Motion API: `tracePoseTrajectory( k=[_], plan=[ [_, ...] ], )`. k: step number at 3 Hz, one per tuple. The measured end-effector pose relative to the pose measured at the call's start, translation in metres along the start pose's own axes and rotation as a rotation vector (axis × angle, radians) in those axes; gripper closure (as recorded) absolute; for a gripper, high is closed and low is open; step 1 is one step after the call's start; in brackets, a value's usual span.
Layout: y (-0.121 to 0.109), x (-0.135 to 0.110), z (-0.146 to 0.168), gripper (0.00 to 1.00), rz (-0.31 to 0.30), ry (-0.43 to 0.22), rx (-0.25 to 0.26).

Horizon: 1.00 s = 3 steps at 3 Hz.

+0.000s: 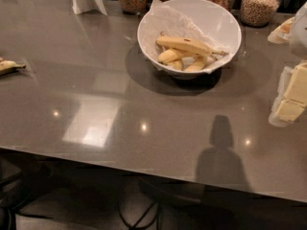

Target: Pick banana from white bowl

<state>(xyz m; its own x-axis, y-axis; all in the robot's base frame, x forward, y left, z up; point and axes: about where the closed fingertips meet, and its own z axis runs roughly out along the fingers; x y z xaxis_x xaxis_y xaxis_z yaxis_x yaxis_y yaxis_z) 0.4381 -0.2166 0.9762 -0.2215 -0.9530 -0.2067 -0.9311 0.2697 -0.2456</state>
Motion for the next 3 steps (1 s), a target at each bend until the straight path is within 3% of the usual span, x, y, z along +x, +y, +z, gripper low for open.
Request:
tracePoseTrajectory(
  k=[1, 3],
  plan=[
    [0.000, 0.000, 0.000, 0.00, 0.000, 0.000, 0.000],
    [-0.028, -0.030, 0.001, 0.00, -0.009, -0.186, 0.111]
  ],
)
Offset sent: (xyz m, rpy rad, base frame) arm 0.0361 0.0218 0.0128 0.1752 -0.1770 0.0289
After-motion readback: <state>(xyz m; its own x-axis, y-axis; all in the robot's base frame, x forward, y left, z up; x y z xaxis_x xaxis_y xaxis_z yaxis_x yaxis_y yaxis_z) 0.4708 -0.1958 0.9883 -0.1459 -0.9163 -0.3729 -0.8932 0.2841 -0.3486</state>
